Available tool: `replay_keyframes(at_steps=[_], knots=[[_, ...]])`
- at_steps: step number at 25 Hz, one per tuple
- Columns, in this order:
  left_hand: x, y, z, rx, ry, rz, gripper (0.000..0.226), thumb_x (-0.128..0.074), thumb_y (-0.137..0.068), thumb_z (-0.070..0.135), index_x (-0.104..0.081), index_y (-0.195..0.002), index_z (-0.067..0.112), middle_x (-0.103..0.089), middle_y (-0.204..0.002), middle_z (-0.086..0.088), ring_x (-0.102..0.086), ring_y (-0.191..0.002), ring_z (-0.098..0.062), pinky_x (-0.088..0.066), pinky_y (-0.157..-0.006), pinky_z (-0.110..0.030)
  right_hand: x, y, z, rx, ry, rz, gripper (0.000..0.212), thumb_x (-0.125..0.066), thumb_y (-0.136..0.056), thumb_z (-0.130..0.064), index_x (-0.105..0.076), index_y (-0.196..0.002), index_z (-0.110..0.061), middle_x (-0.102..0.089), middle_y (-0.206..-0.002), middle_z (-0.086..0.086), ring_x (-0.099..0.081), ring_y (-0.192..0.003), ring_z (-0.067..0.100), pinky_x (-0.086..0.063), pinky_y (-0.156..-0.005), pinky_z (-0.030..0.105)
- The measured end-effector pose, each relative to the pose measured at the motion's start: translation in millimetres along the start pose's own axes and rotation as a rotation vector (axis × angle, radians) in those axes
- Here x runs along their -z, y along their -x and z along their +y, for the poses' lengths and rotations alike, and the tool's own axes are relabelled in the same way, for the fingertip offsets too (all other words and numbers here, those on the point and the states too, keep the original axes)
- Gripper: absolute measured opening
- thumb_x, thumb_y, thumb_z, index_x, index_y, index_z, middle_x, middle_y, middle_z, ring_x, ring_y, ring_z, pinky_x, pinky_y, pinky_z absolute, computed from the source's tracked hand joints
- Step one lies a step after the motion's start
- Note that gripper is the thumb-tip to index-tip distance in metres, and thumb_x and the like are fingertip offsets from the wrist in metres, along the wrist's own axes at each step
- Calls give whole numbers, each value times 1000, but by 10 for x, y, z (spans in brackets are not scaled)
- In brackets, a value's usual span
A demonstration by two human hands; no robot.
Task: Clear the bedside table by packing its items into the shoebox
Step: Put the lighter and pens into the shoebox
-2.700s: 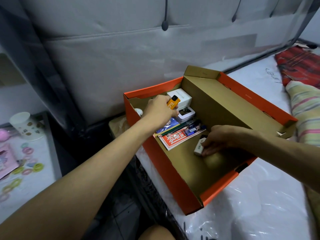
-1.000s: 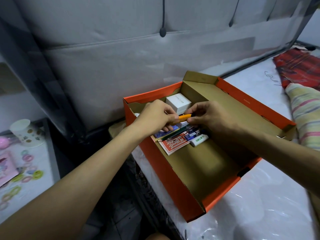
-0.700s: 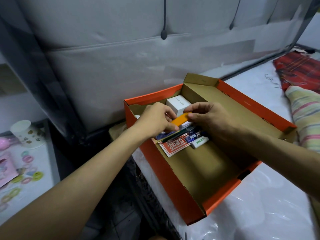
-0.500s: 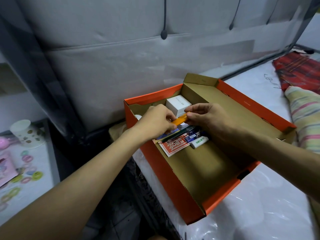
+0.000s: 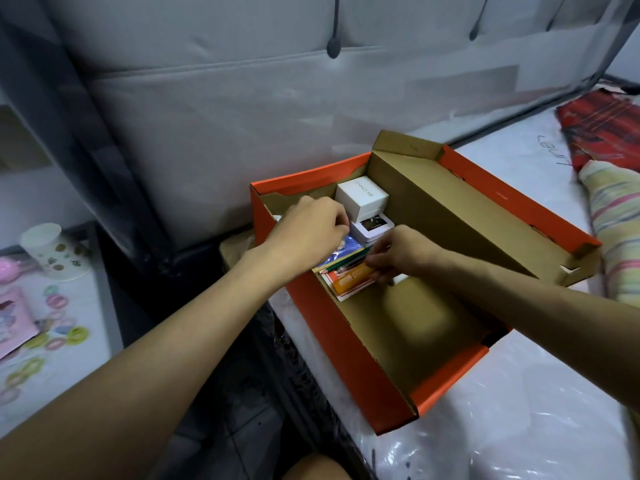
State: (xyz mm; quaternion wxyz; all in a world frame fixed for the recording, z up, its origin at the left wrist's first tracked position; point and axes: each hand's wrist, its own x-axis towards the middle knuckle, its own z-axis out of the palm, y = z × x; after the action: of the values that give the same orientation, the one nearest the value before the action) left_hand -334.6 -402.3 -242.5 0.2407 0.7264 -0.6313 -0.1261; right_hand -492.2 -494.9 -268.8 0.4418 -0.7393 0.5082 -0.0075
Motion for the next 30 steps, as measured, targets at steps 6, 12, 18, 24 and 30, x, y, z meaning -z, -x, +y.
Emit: replay_keyframes(at_steps=[6,12,18,24,30], knots=[[-28,-2,-18,-2,12,10,17,-58,-94,21,-74,-100,19,-73,-101,-2,-63,-90,-17,-43,-69,-28,-158,-62,53,254,491,253,13,-73,-85,-20,-67,-88,-9,-68,-86,6,-57,-55,7,-49,-51,22],[-4,0,-14,1,80,64,17,-59,-92,17,-76,-94,20,-75,-95,1,-65,-87,-16,-53,-83,-34,-327,30,21,640,646,-23,22,-74,-82,-30,-72,-99,-15,-61,-97,3,-59,-84,15,-50,-73,30],[-10,4,-30,4,112,68,17,-60,-92,16,-76,-93,19,-74,-87,1,-67,-82,-13,-55,-83,-36,-324,-17,-18,683,742,-34,17,-70,-86,-17,-72,-102,-11,-65,-102,7,-63,-88,19,-44,-71,23],[-5,-1,-24,-10,102,67,16,-60,-94,17,-76,-95,18,-74,-88,1,-66,-82,-11,-55,-81,-32,-270,6,-16,655,757,-23,24,-67,-88,-12,-69,-112,-9,-65,-110,8,-64,-95,18,-46,-75,20],[92,11,-44,53,337,157,16,-60,-90,7,-74,-86,15,-69,-71,6,-69,-67,-10,-59,-69,-29,66,150,-245,485,469,295,11,-66,-89,-17,-72,-98,-15,-72,-96,0,-62,-73,6,-46,-64,11]])
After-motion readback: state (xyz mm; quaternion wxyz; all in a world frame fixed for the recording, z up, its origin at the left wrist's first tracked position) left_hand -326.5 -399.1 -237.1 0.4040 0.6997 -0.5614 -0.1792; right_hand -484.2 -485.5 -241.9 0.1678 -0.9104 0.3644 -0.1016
